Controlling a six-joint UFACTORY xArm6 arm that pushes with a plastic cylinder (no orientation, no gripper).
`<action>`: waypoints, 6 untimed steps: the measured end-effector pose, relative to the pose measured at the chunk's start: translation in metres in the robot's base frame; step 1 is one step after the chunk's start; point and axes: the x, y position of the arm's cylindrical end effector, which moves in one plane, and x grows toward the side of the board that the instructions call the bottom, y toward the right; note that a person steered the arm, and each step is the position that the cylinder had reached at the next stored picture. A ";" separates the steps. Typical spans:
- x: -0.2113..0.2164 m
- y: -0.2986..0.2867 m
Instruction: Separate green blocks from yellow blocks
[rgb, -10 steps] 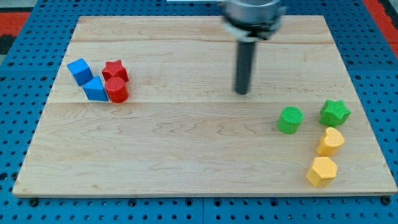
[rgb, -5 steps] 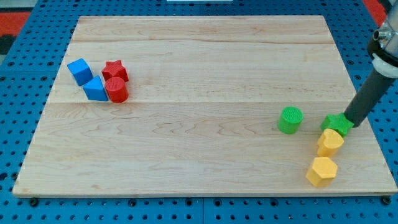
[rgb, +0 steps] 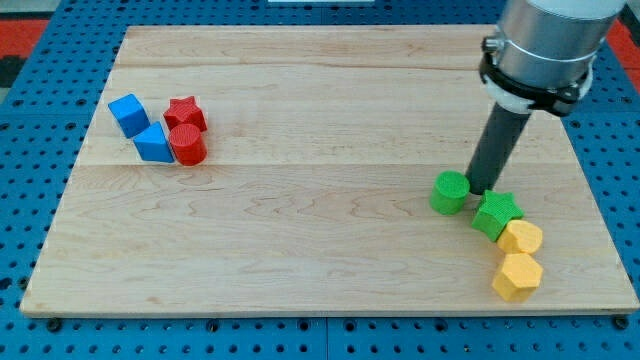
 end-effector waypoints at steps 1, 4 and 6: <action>-0.010 -0.023; -0.008 0.075; 0.053 0.017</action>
